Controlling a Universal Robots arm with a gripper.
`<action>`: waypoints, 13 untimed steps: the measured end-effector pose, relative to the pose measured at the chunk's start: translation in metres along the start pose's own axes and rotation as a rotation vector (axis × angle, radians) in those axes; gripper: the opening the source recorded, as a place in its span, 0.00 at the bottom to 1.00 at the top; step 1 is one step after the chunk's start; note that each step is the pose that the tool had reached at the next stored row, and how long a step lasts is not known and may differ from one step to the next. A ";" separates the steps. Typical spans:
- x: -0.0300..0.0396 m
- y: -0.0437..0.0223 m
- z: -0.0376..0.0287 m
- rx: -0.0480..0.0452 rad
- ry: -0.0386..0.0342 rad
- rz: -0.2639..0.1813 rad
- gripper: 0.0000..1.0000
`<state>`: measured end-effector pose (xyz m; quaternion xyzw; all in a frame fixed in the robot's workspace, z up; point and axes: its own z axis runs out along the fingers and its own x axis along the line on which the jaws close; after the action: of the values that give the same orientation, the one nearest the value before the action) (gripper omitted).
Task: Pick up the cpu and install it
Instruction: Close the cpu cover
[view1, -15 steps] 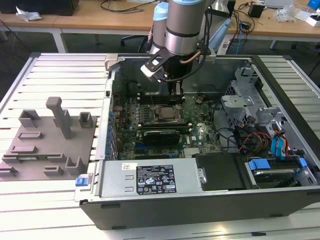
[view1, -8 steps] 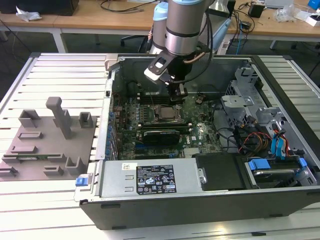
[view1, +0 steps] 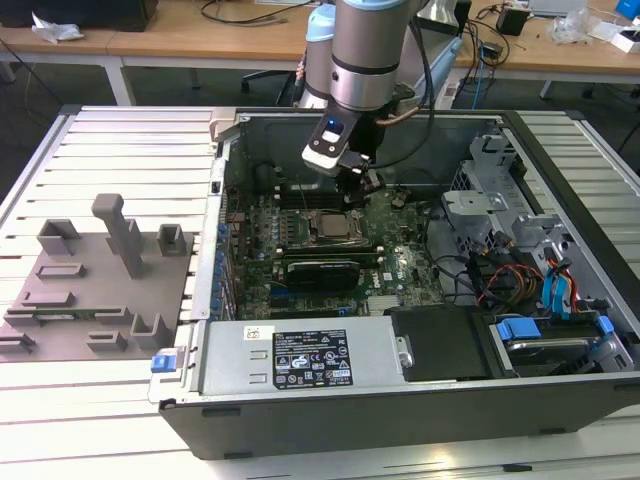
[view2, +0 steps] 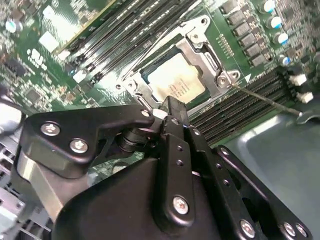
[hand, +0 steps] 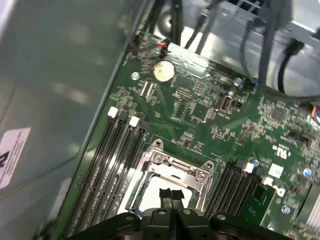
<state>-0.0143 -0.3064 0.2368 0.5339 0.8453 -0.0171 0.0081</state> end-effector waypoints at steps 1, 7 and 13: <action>0.0000 0.0000 0.0000 -0.0013 -0.0008 -0.041 0.11; 0.0000 0.0000 0.0001 -0.0066 -0.0041 -0.207 0.11; 0.0000 0.0000 0.0002 -0.0113 -0.0070 -0.351 0.11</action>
<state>-0.0143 -0.3064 0.2366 0.3779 0.9257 -0.0154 0.0109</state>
